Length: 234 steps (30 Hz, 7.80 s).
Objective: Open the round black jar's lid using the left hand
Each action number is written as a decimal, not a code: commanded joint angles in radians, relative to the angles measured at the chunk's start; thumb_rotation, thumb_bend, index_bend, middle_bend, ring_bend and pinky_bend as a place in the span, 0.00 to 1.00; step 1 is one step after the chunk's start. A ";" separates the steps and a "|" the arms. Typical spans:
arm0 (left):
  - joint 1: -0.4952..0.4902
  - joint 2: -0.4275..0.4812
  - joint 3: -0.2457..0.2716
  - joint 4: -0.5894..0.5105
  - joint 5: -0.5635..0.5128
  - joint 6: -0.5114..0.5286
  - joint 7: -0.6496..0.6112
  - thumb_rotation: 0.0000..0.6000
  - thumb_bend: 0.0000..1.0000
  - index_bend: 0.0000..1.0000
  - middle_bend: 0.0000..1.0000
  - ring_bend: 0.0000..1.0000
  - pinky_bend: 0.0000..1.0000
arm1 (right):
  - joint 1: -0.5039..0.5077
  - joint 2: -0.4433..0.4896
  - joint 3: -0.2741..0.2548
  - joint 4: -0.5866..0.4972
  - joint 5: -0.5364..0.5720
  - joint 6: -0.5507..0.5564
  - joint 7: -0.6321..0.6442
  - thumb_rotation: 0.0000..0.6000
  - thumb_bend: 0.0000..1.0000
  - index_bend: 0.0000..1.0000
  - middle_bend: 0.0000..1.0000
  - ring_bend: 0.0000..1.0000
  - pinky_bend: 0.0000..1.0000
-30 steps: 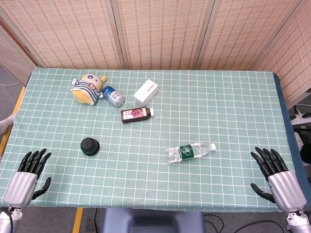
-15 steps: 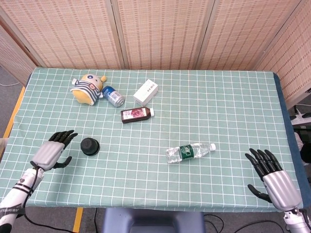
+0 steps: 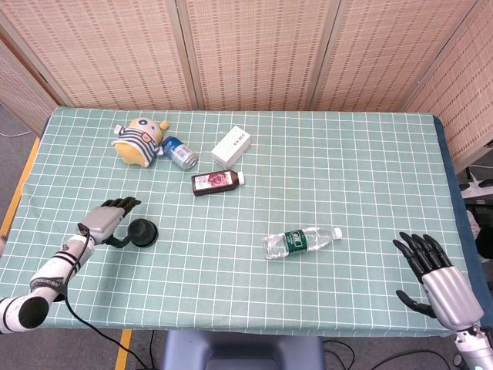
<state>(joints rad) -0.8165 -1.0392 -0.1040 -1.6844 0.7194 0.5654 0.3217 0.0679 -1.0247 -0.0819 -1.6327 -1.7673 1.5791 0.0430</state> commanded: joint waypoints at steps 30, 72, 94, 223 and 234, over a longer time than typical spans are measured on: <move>-0.383 -0.154 0.349 0.180 -0.312 -0.135 -0.003 1.00 0.37 0.00 0.00 0.00 0.09 | 0.018 0.018 -0.017 -0.010 -0.013 -0.064 0.055 1.00 0.14 0.00 0.00 0.00 0.00; -0.507 -0.236 0.535 0.189 -0.369 -0.087 -0.024 1.00 0.37 0.32 0.28 0.14 0.28 | 0.010 0.021 -0.013 -0.016 -0.010 -0.061 0.054 1.00 0.14 0.00 0.00 0.00 0.00; -0.397 -0.156 0.439 0.108 -0.224 0.040 -0.070 1.00 0.42 0.80 0.68 0.42 0.44 | 0.008 0.023 -0.015 -0.017 -0.020 -0.058 0.058 1.00 0.14 0.00 0.00 0.00 0.00; 0.045 -0.100 0.039 0.100 0.230 -0.089 -0.079 1.00 0.47 0.74 0.68 0.41 0.17 | 0.013 0.033 -0.021 -0.023 -0.016 -0.079 0.071 1.00 0.14 0.00 0.00 0.00 0.00; 0.015 -0.129 0.114 0.133 0.225 -0.023 -0.025 1.00 0.47 0.58 0.53 0.28 0.17 | 0.010 0.033 -0.015 -0.026 -0.004 -0.077 0.064 1.00 0.14 0.00 0.00 0.00 0.00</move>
<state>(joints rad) -0.7959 -1.1620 -0.0017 -1.5586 0.9478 0.5311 0.2821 0.0781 -0.9921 -0.0973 -1.6585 -1.7718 1.5024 0.1066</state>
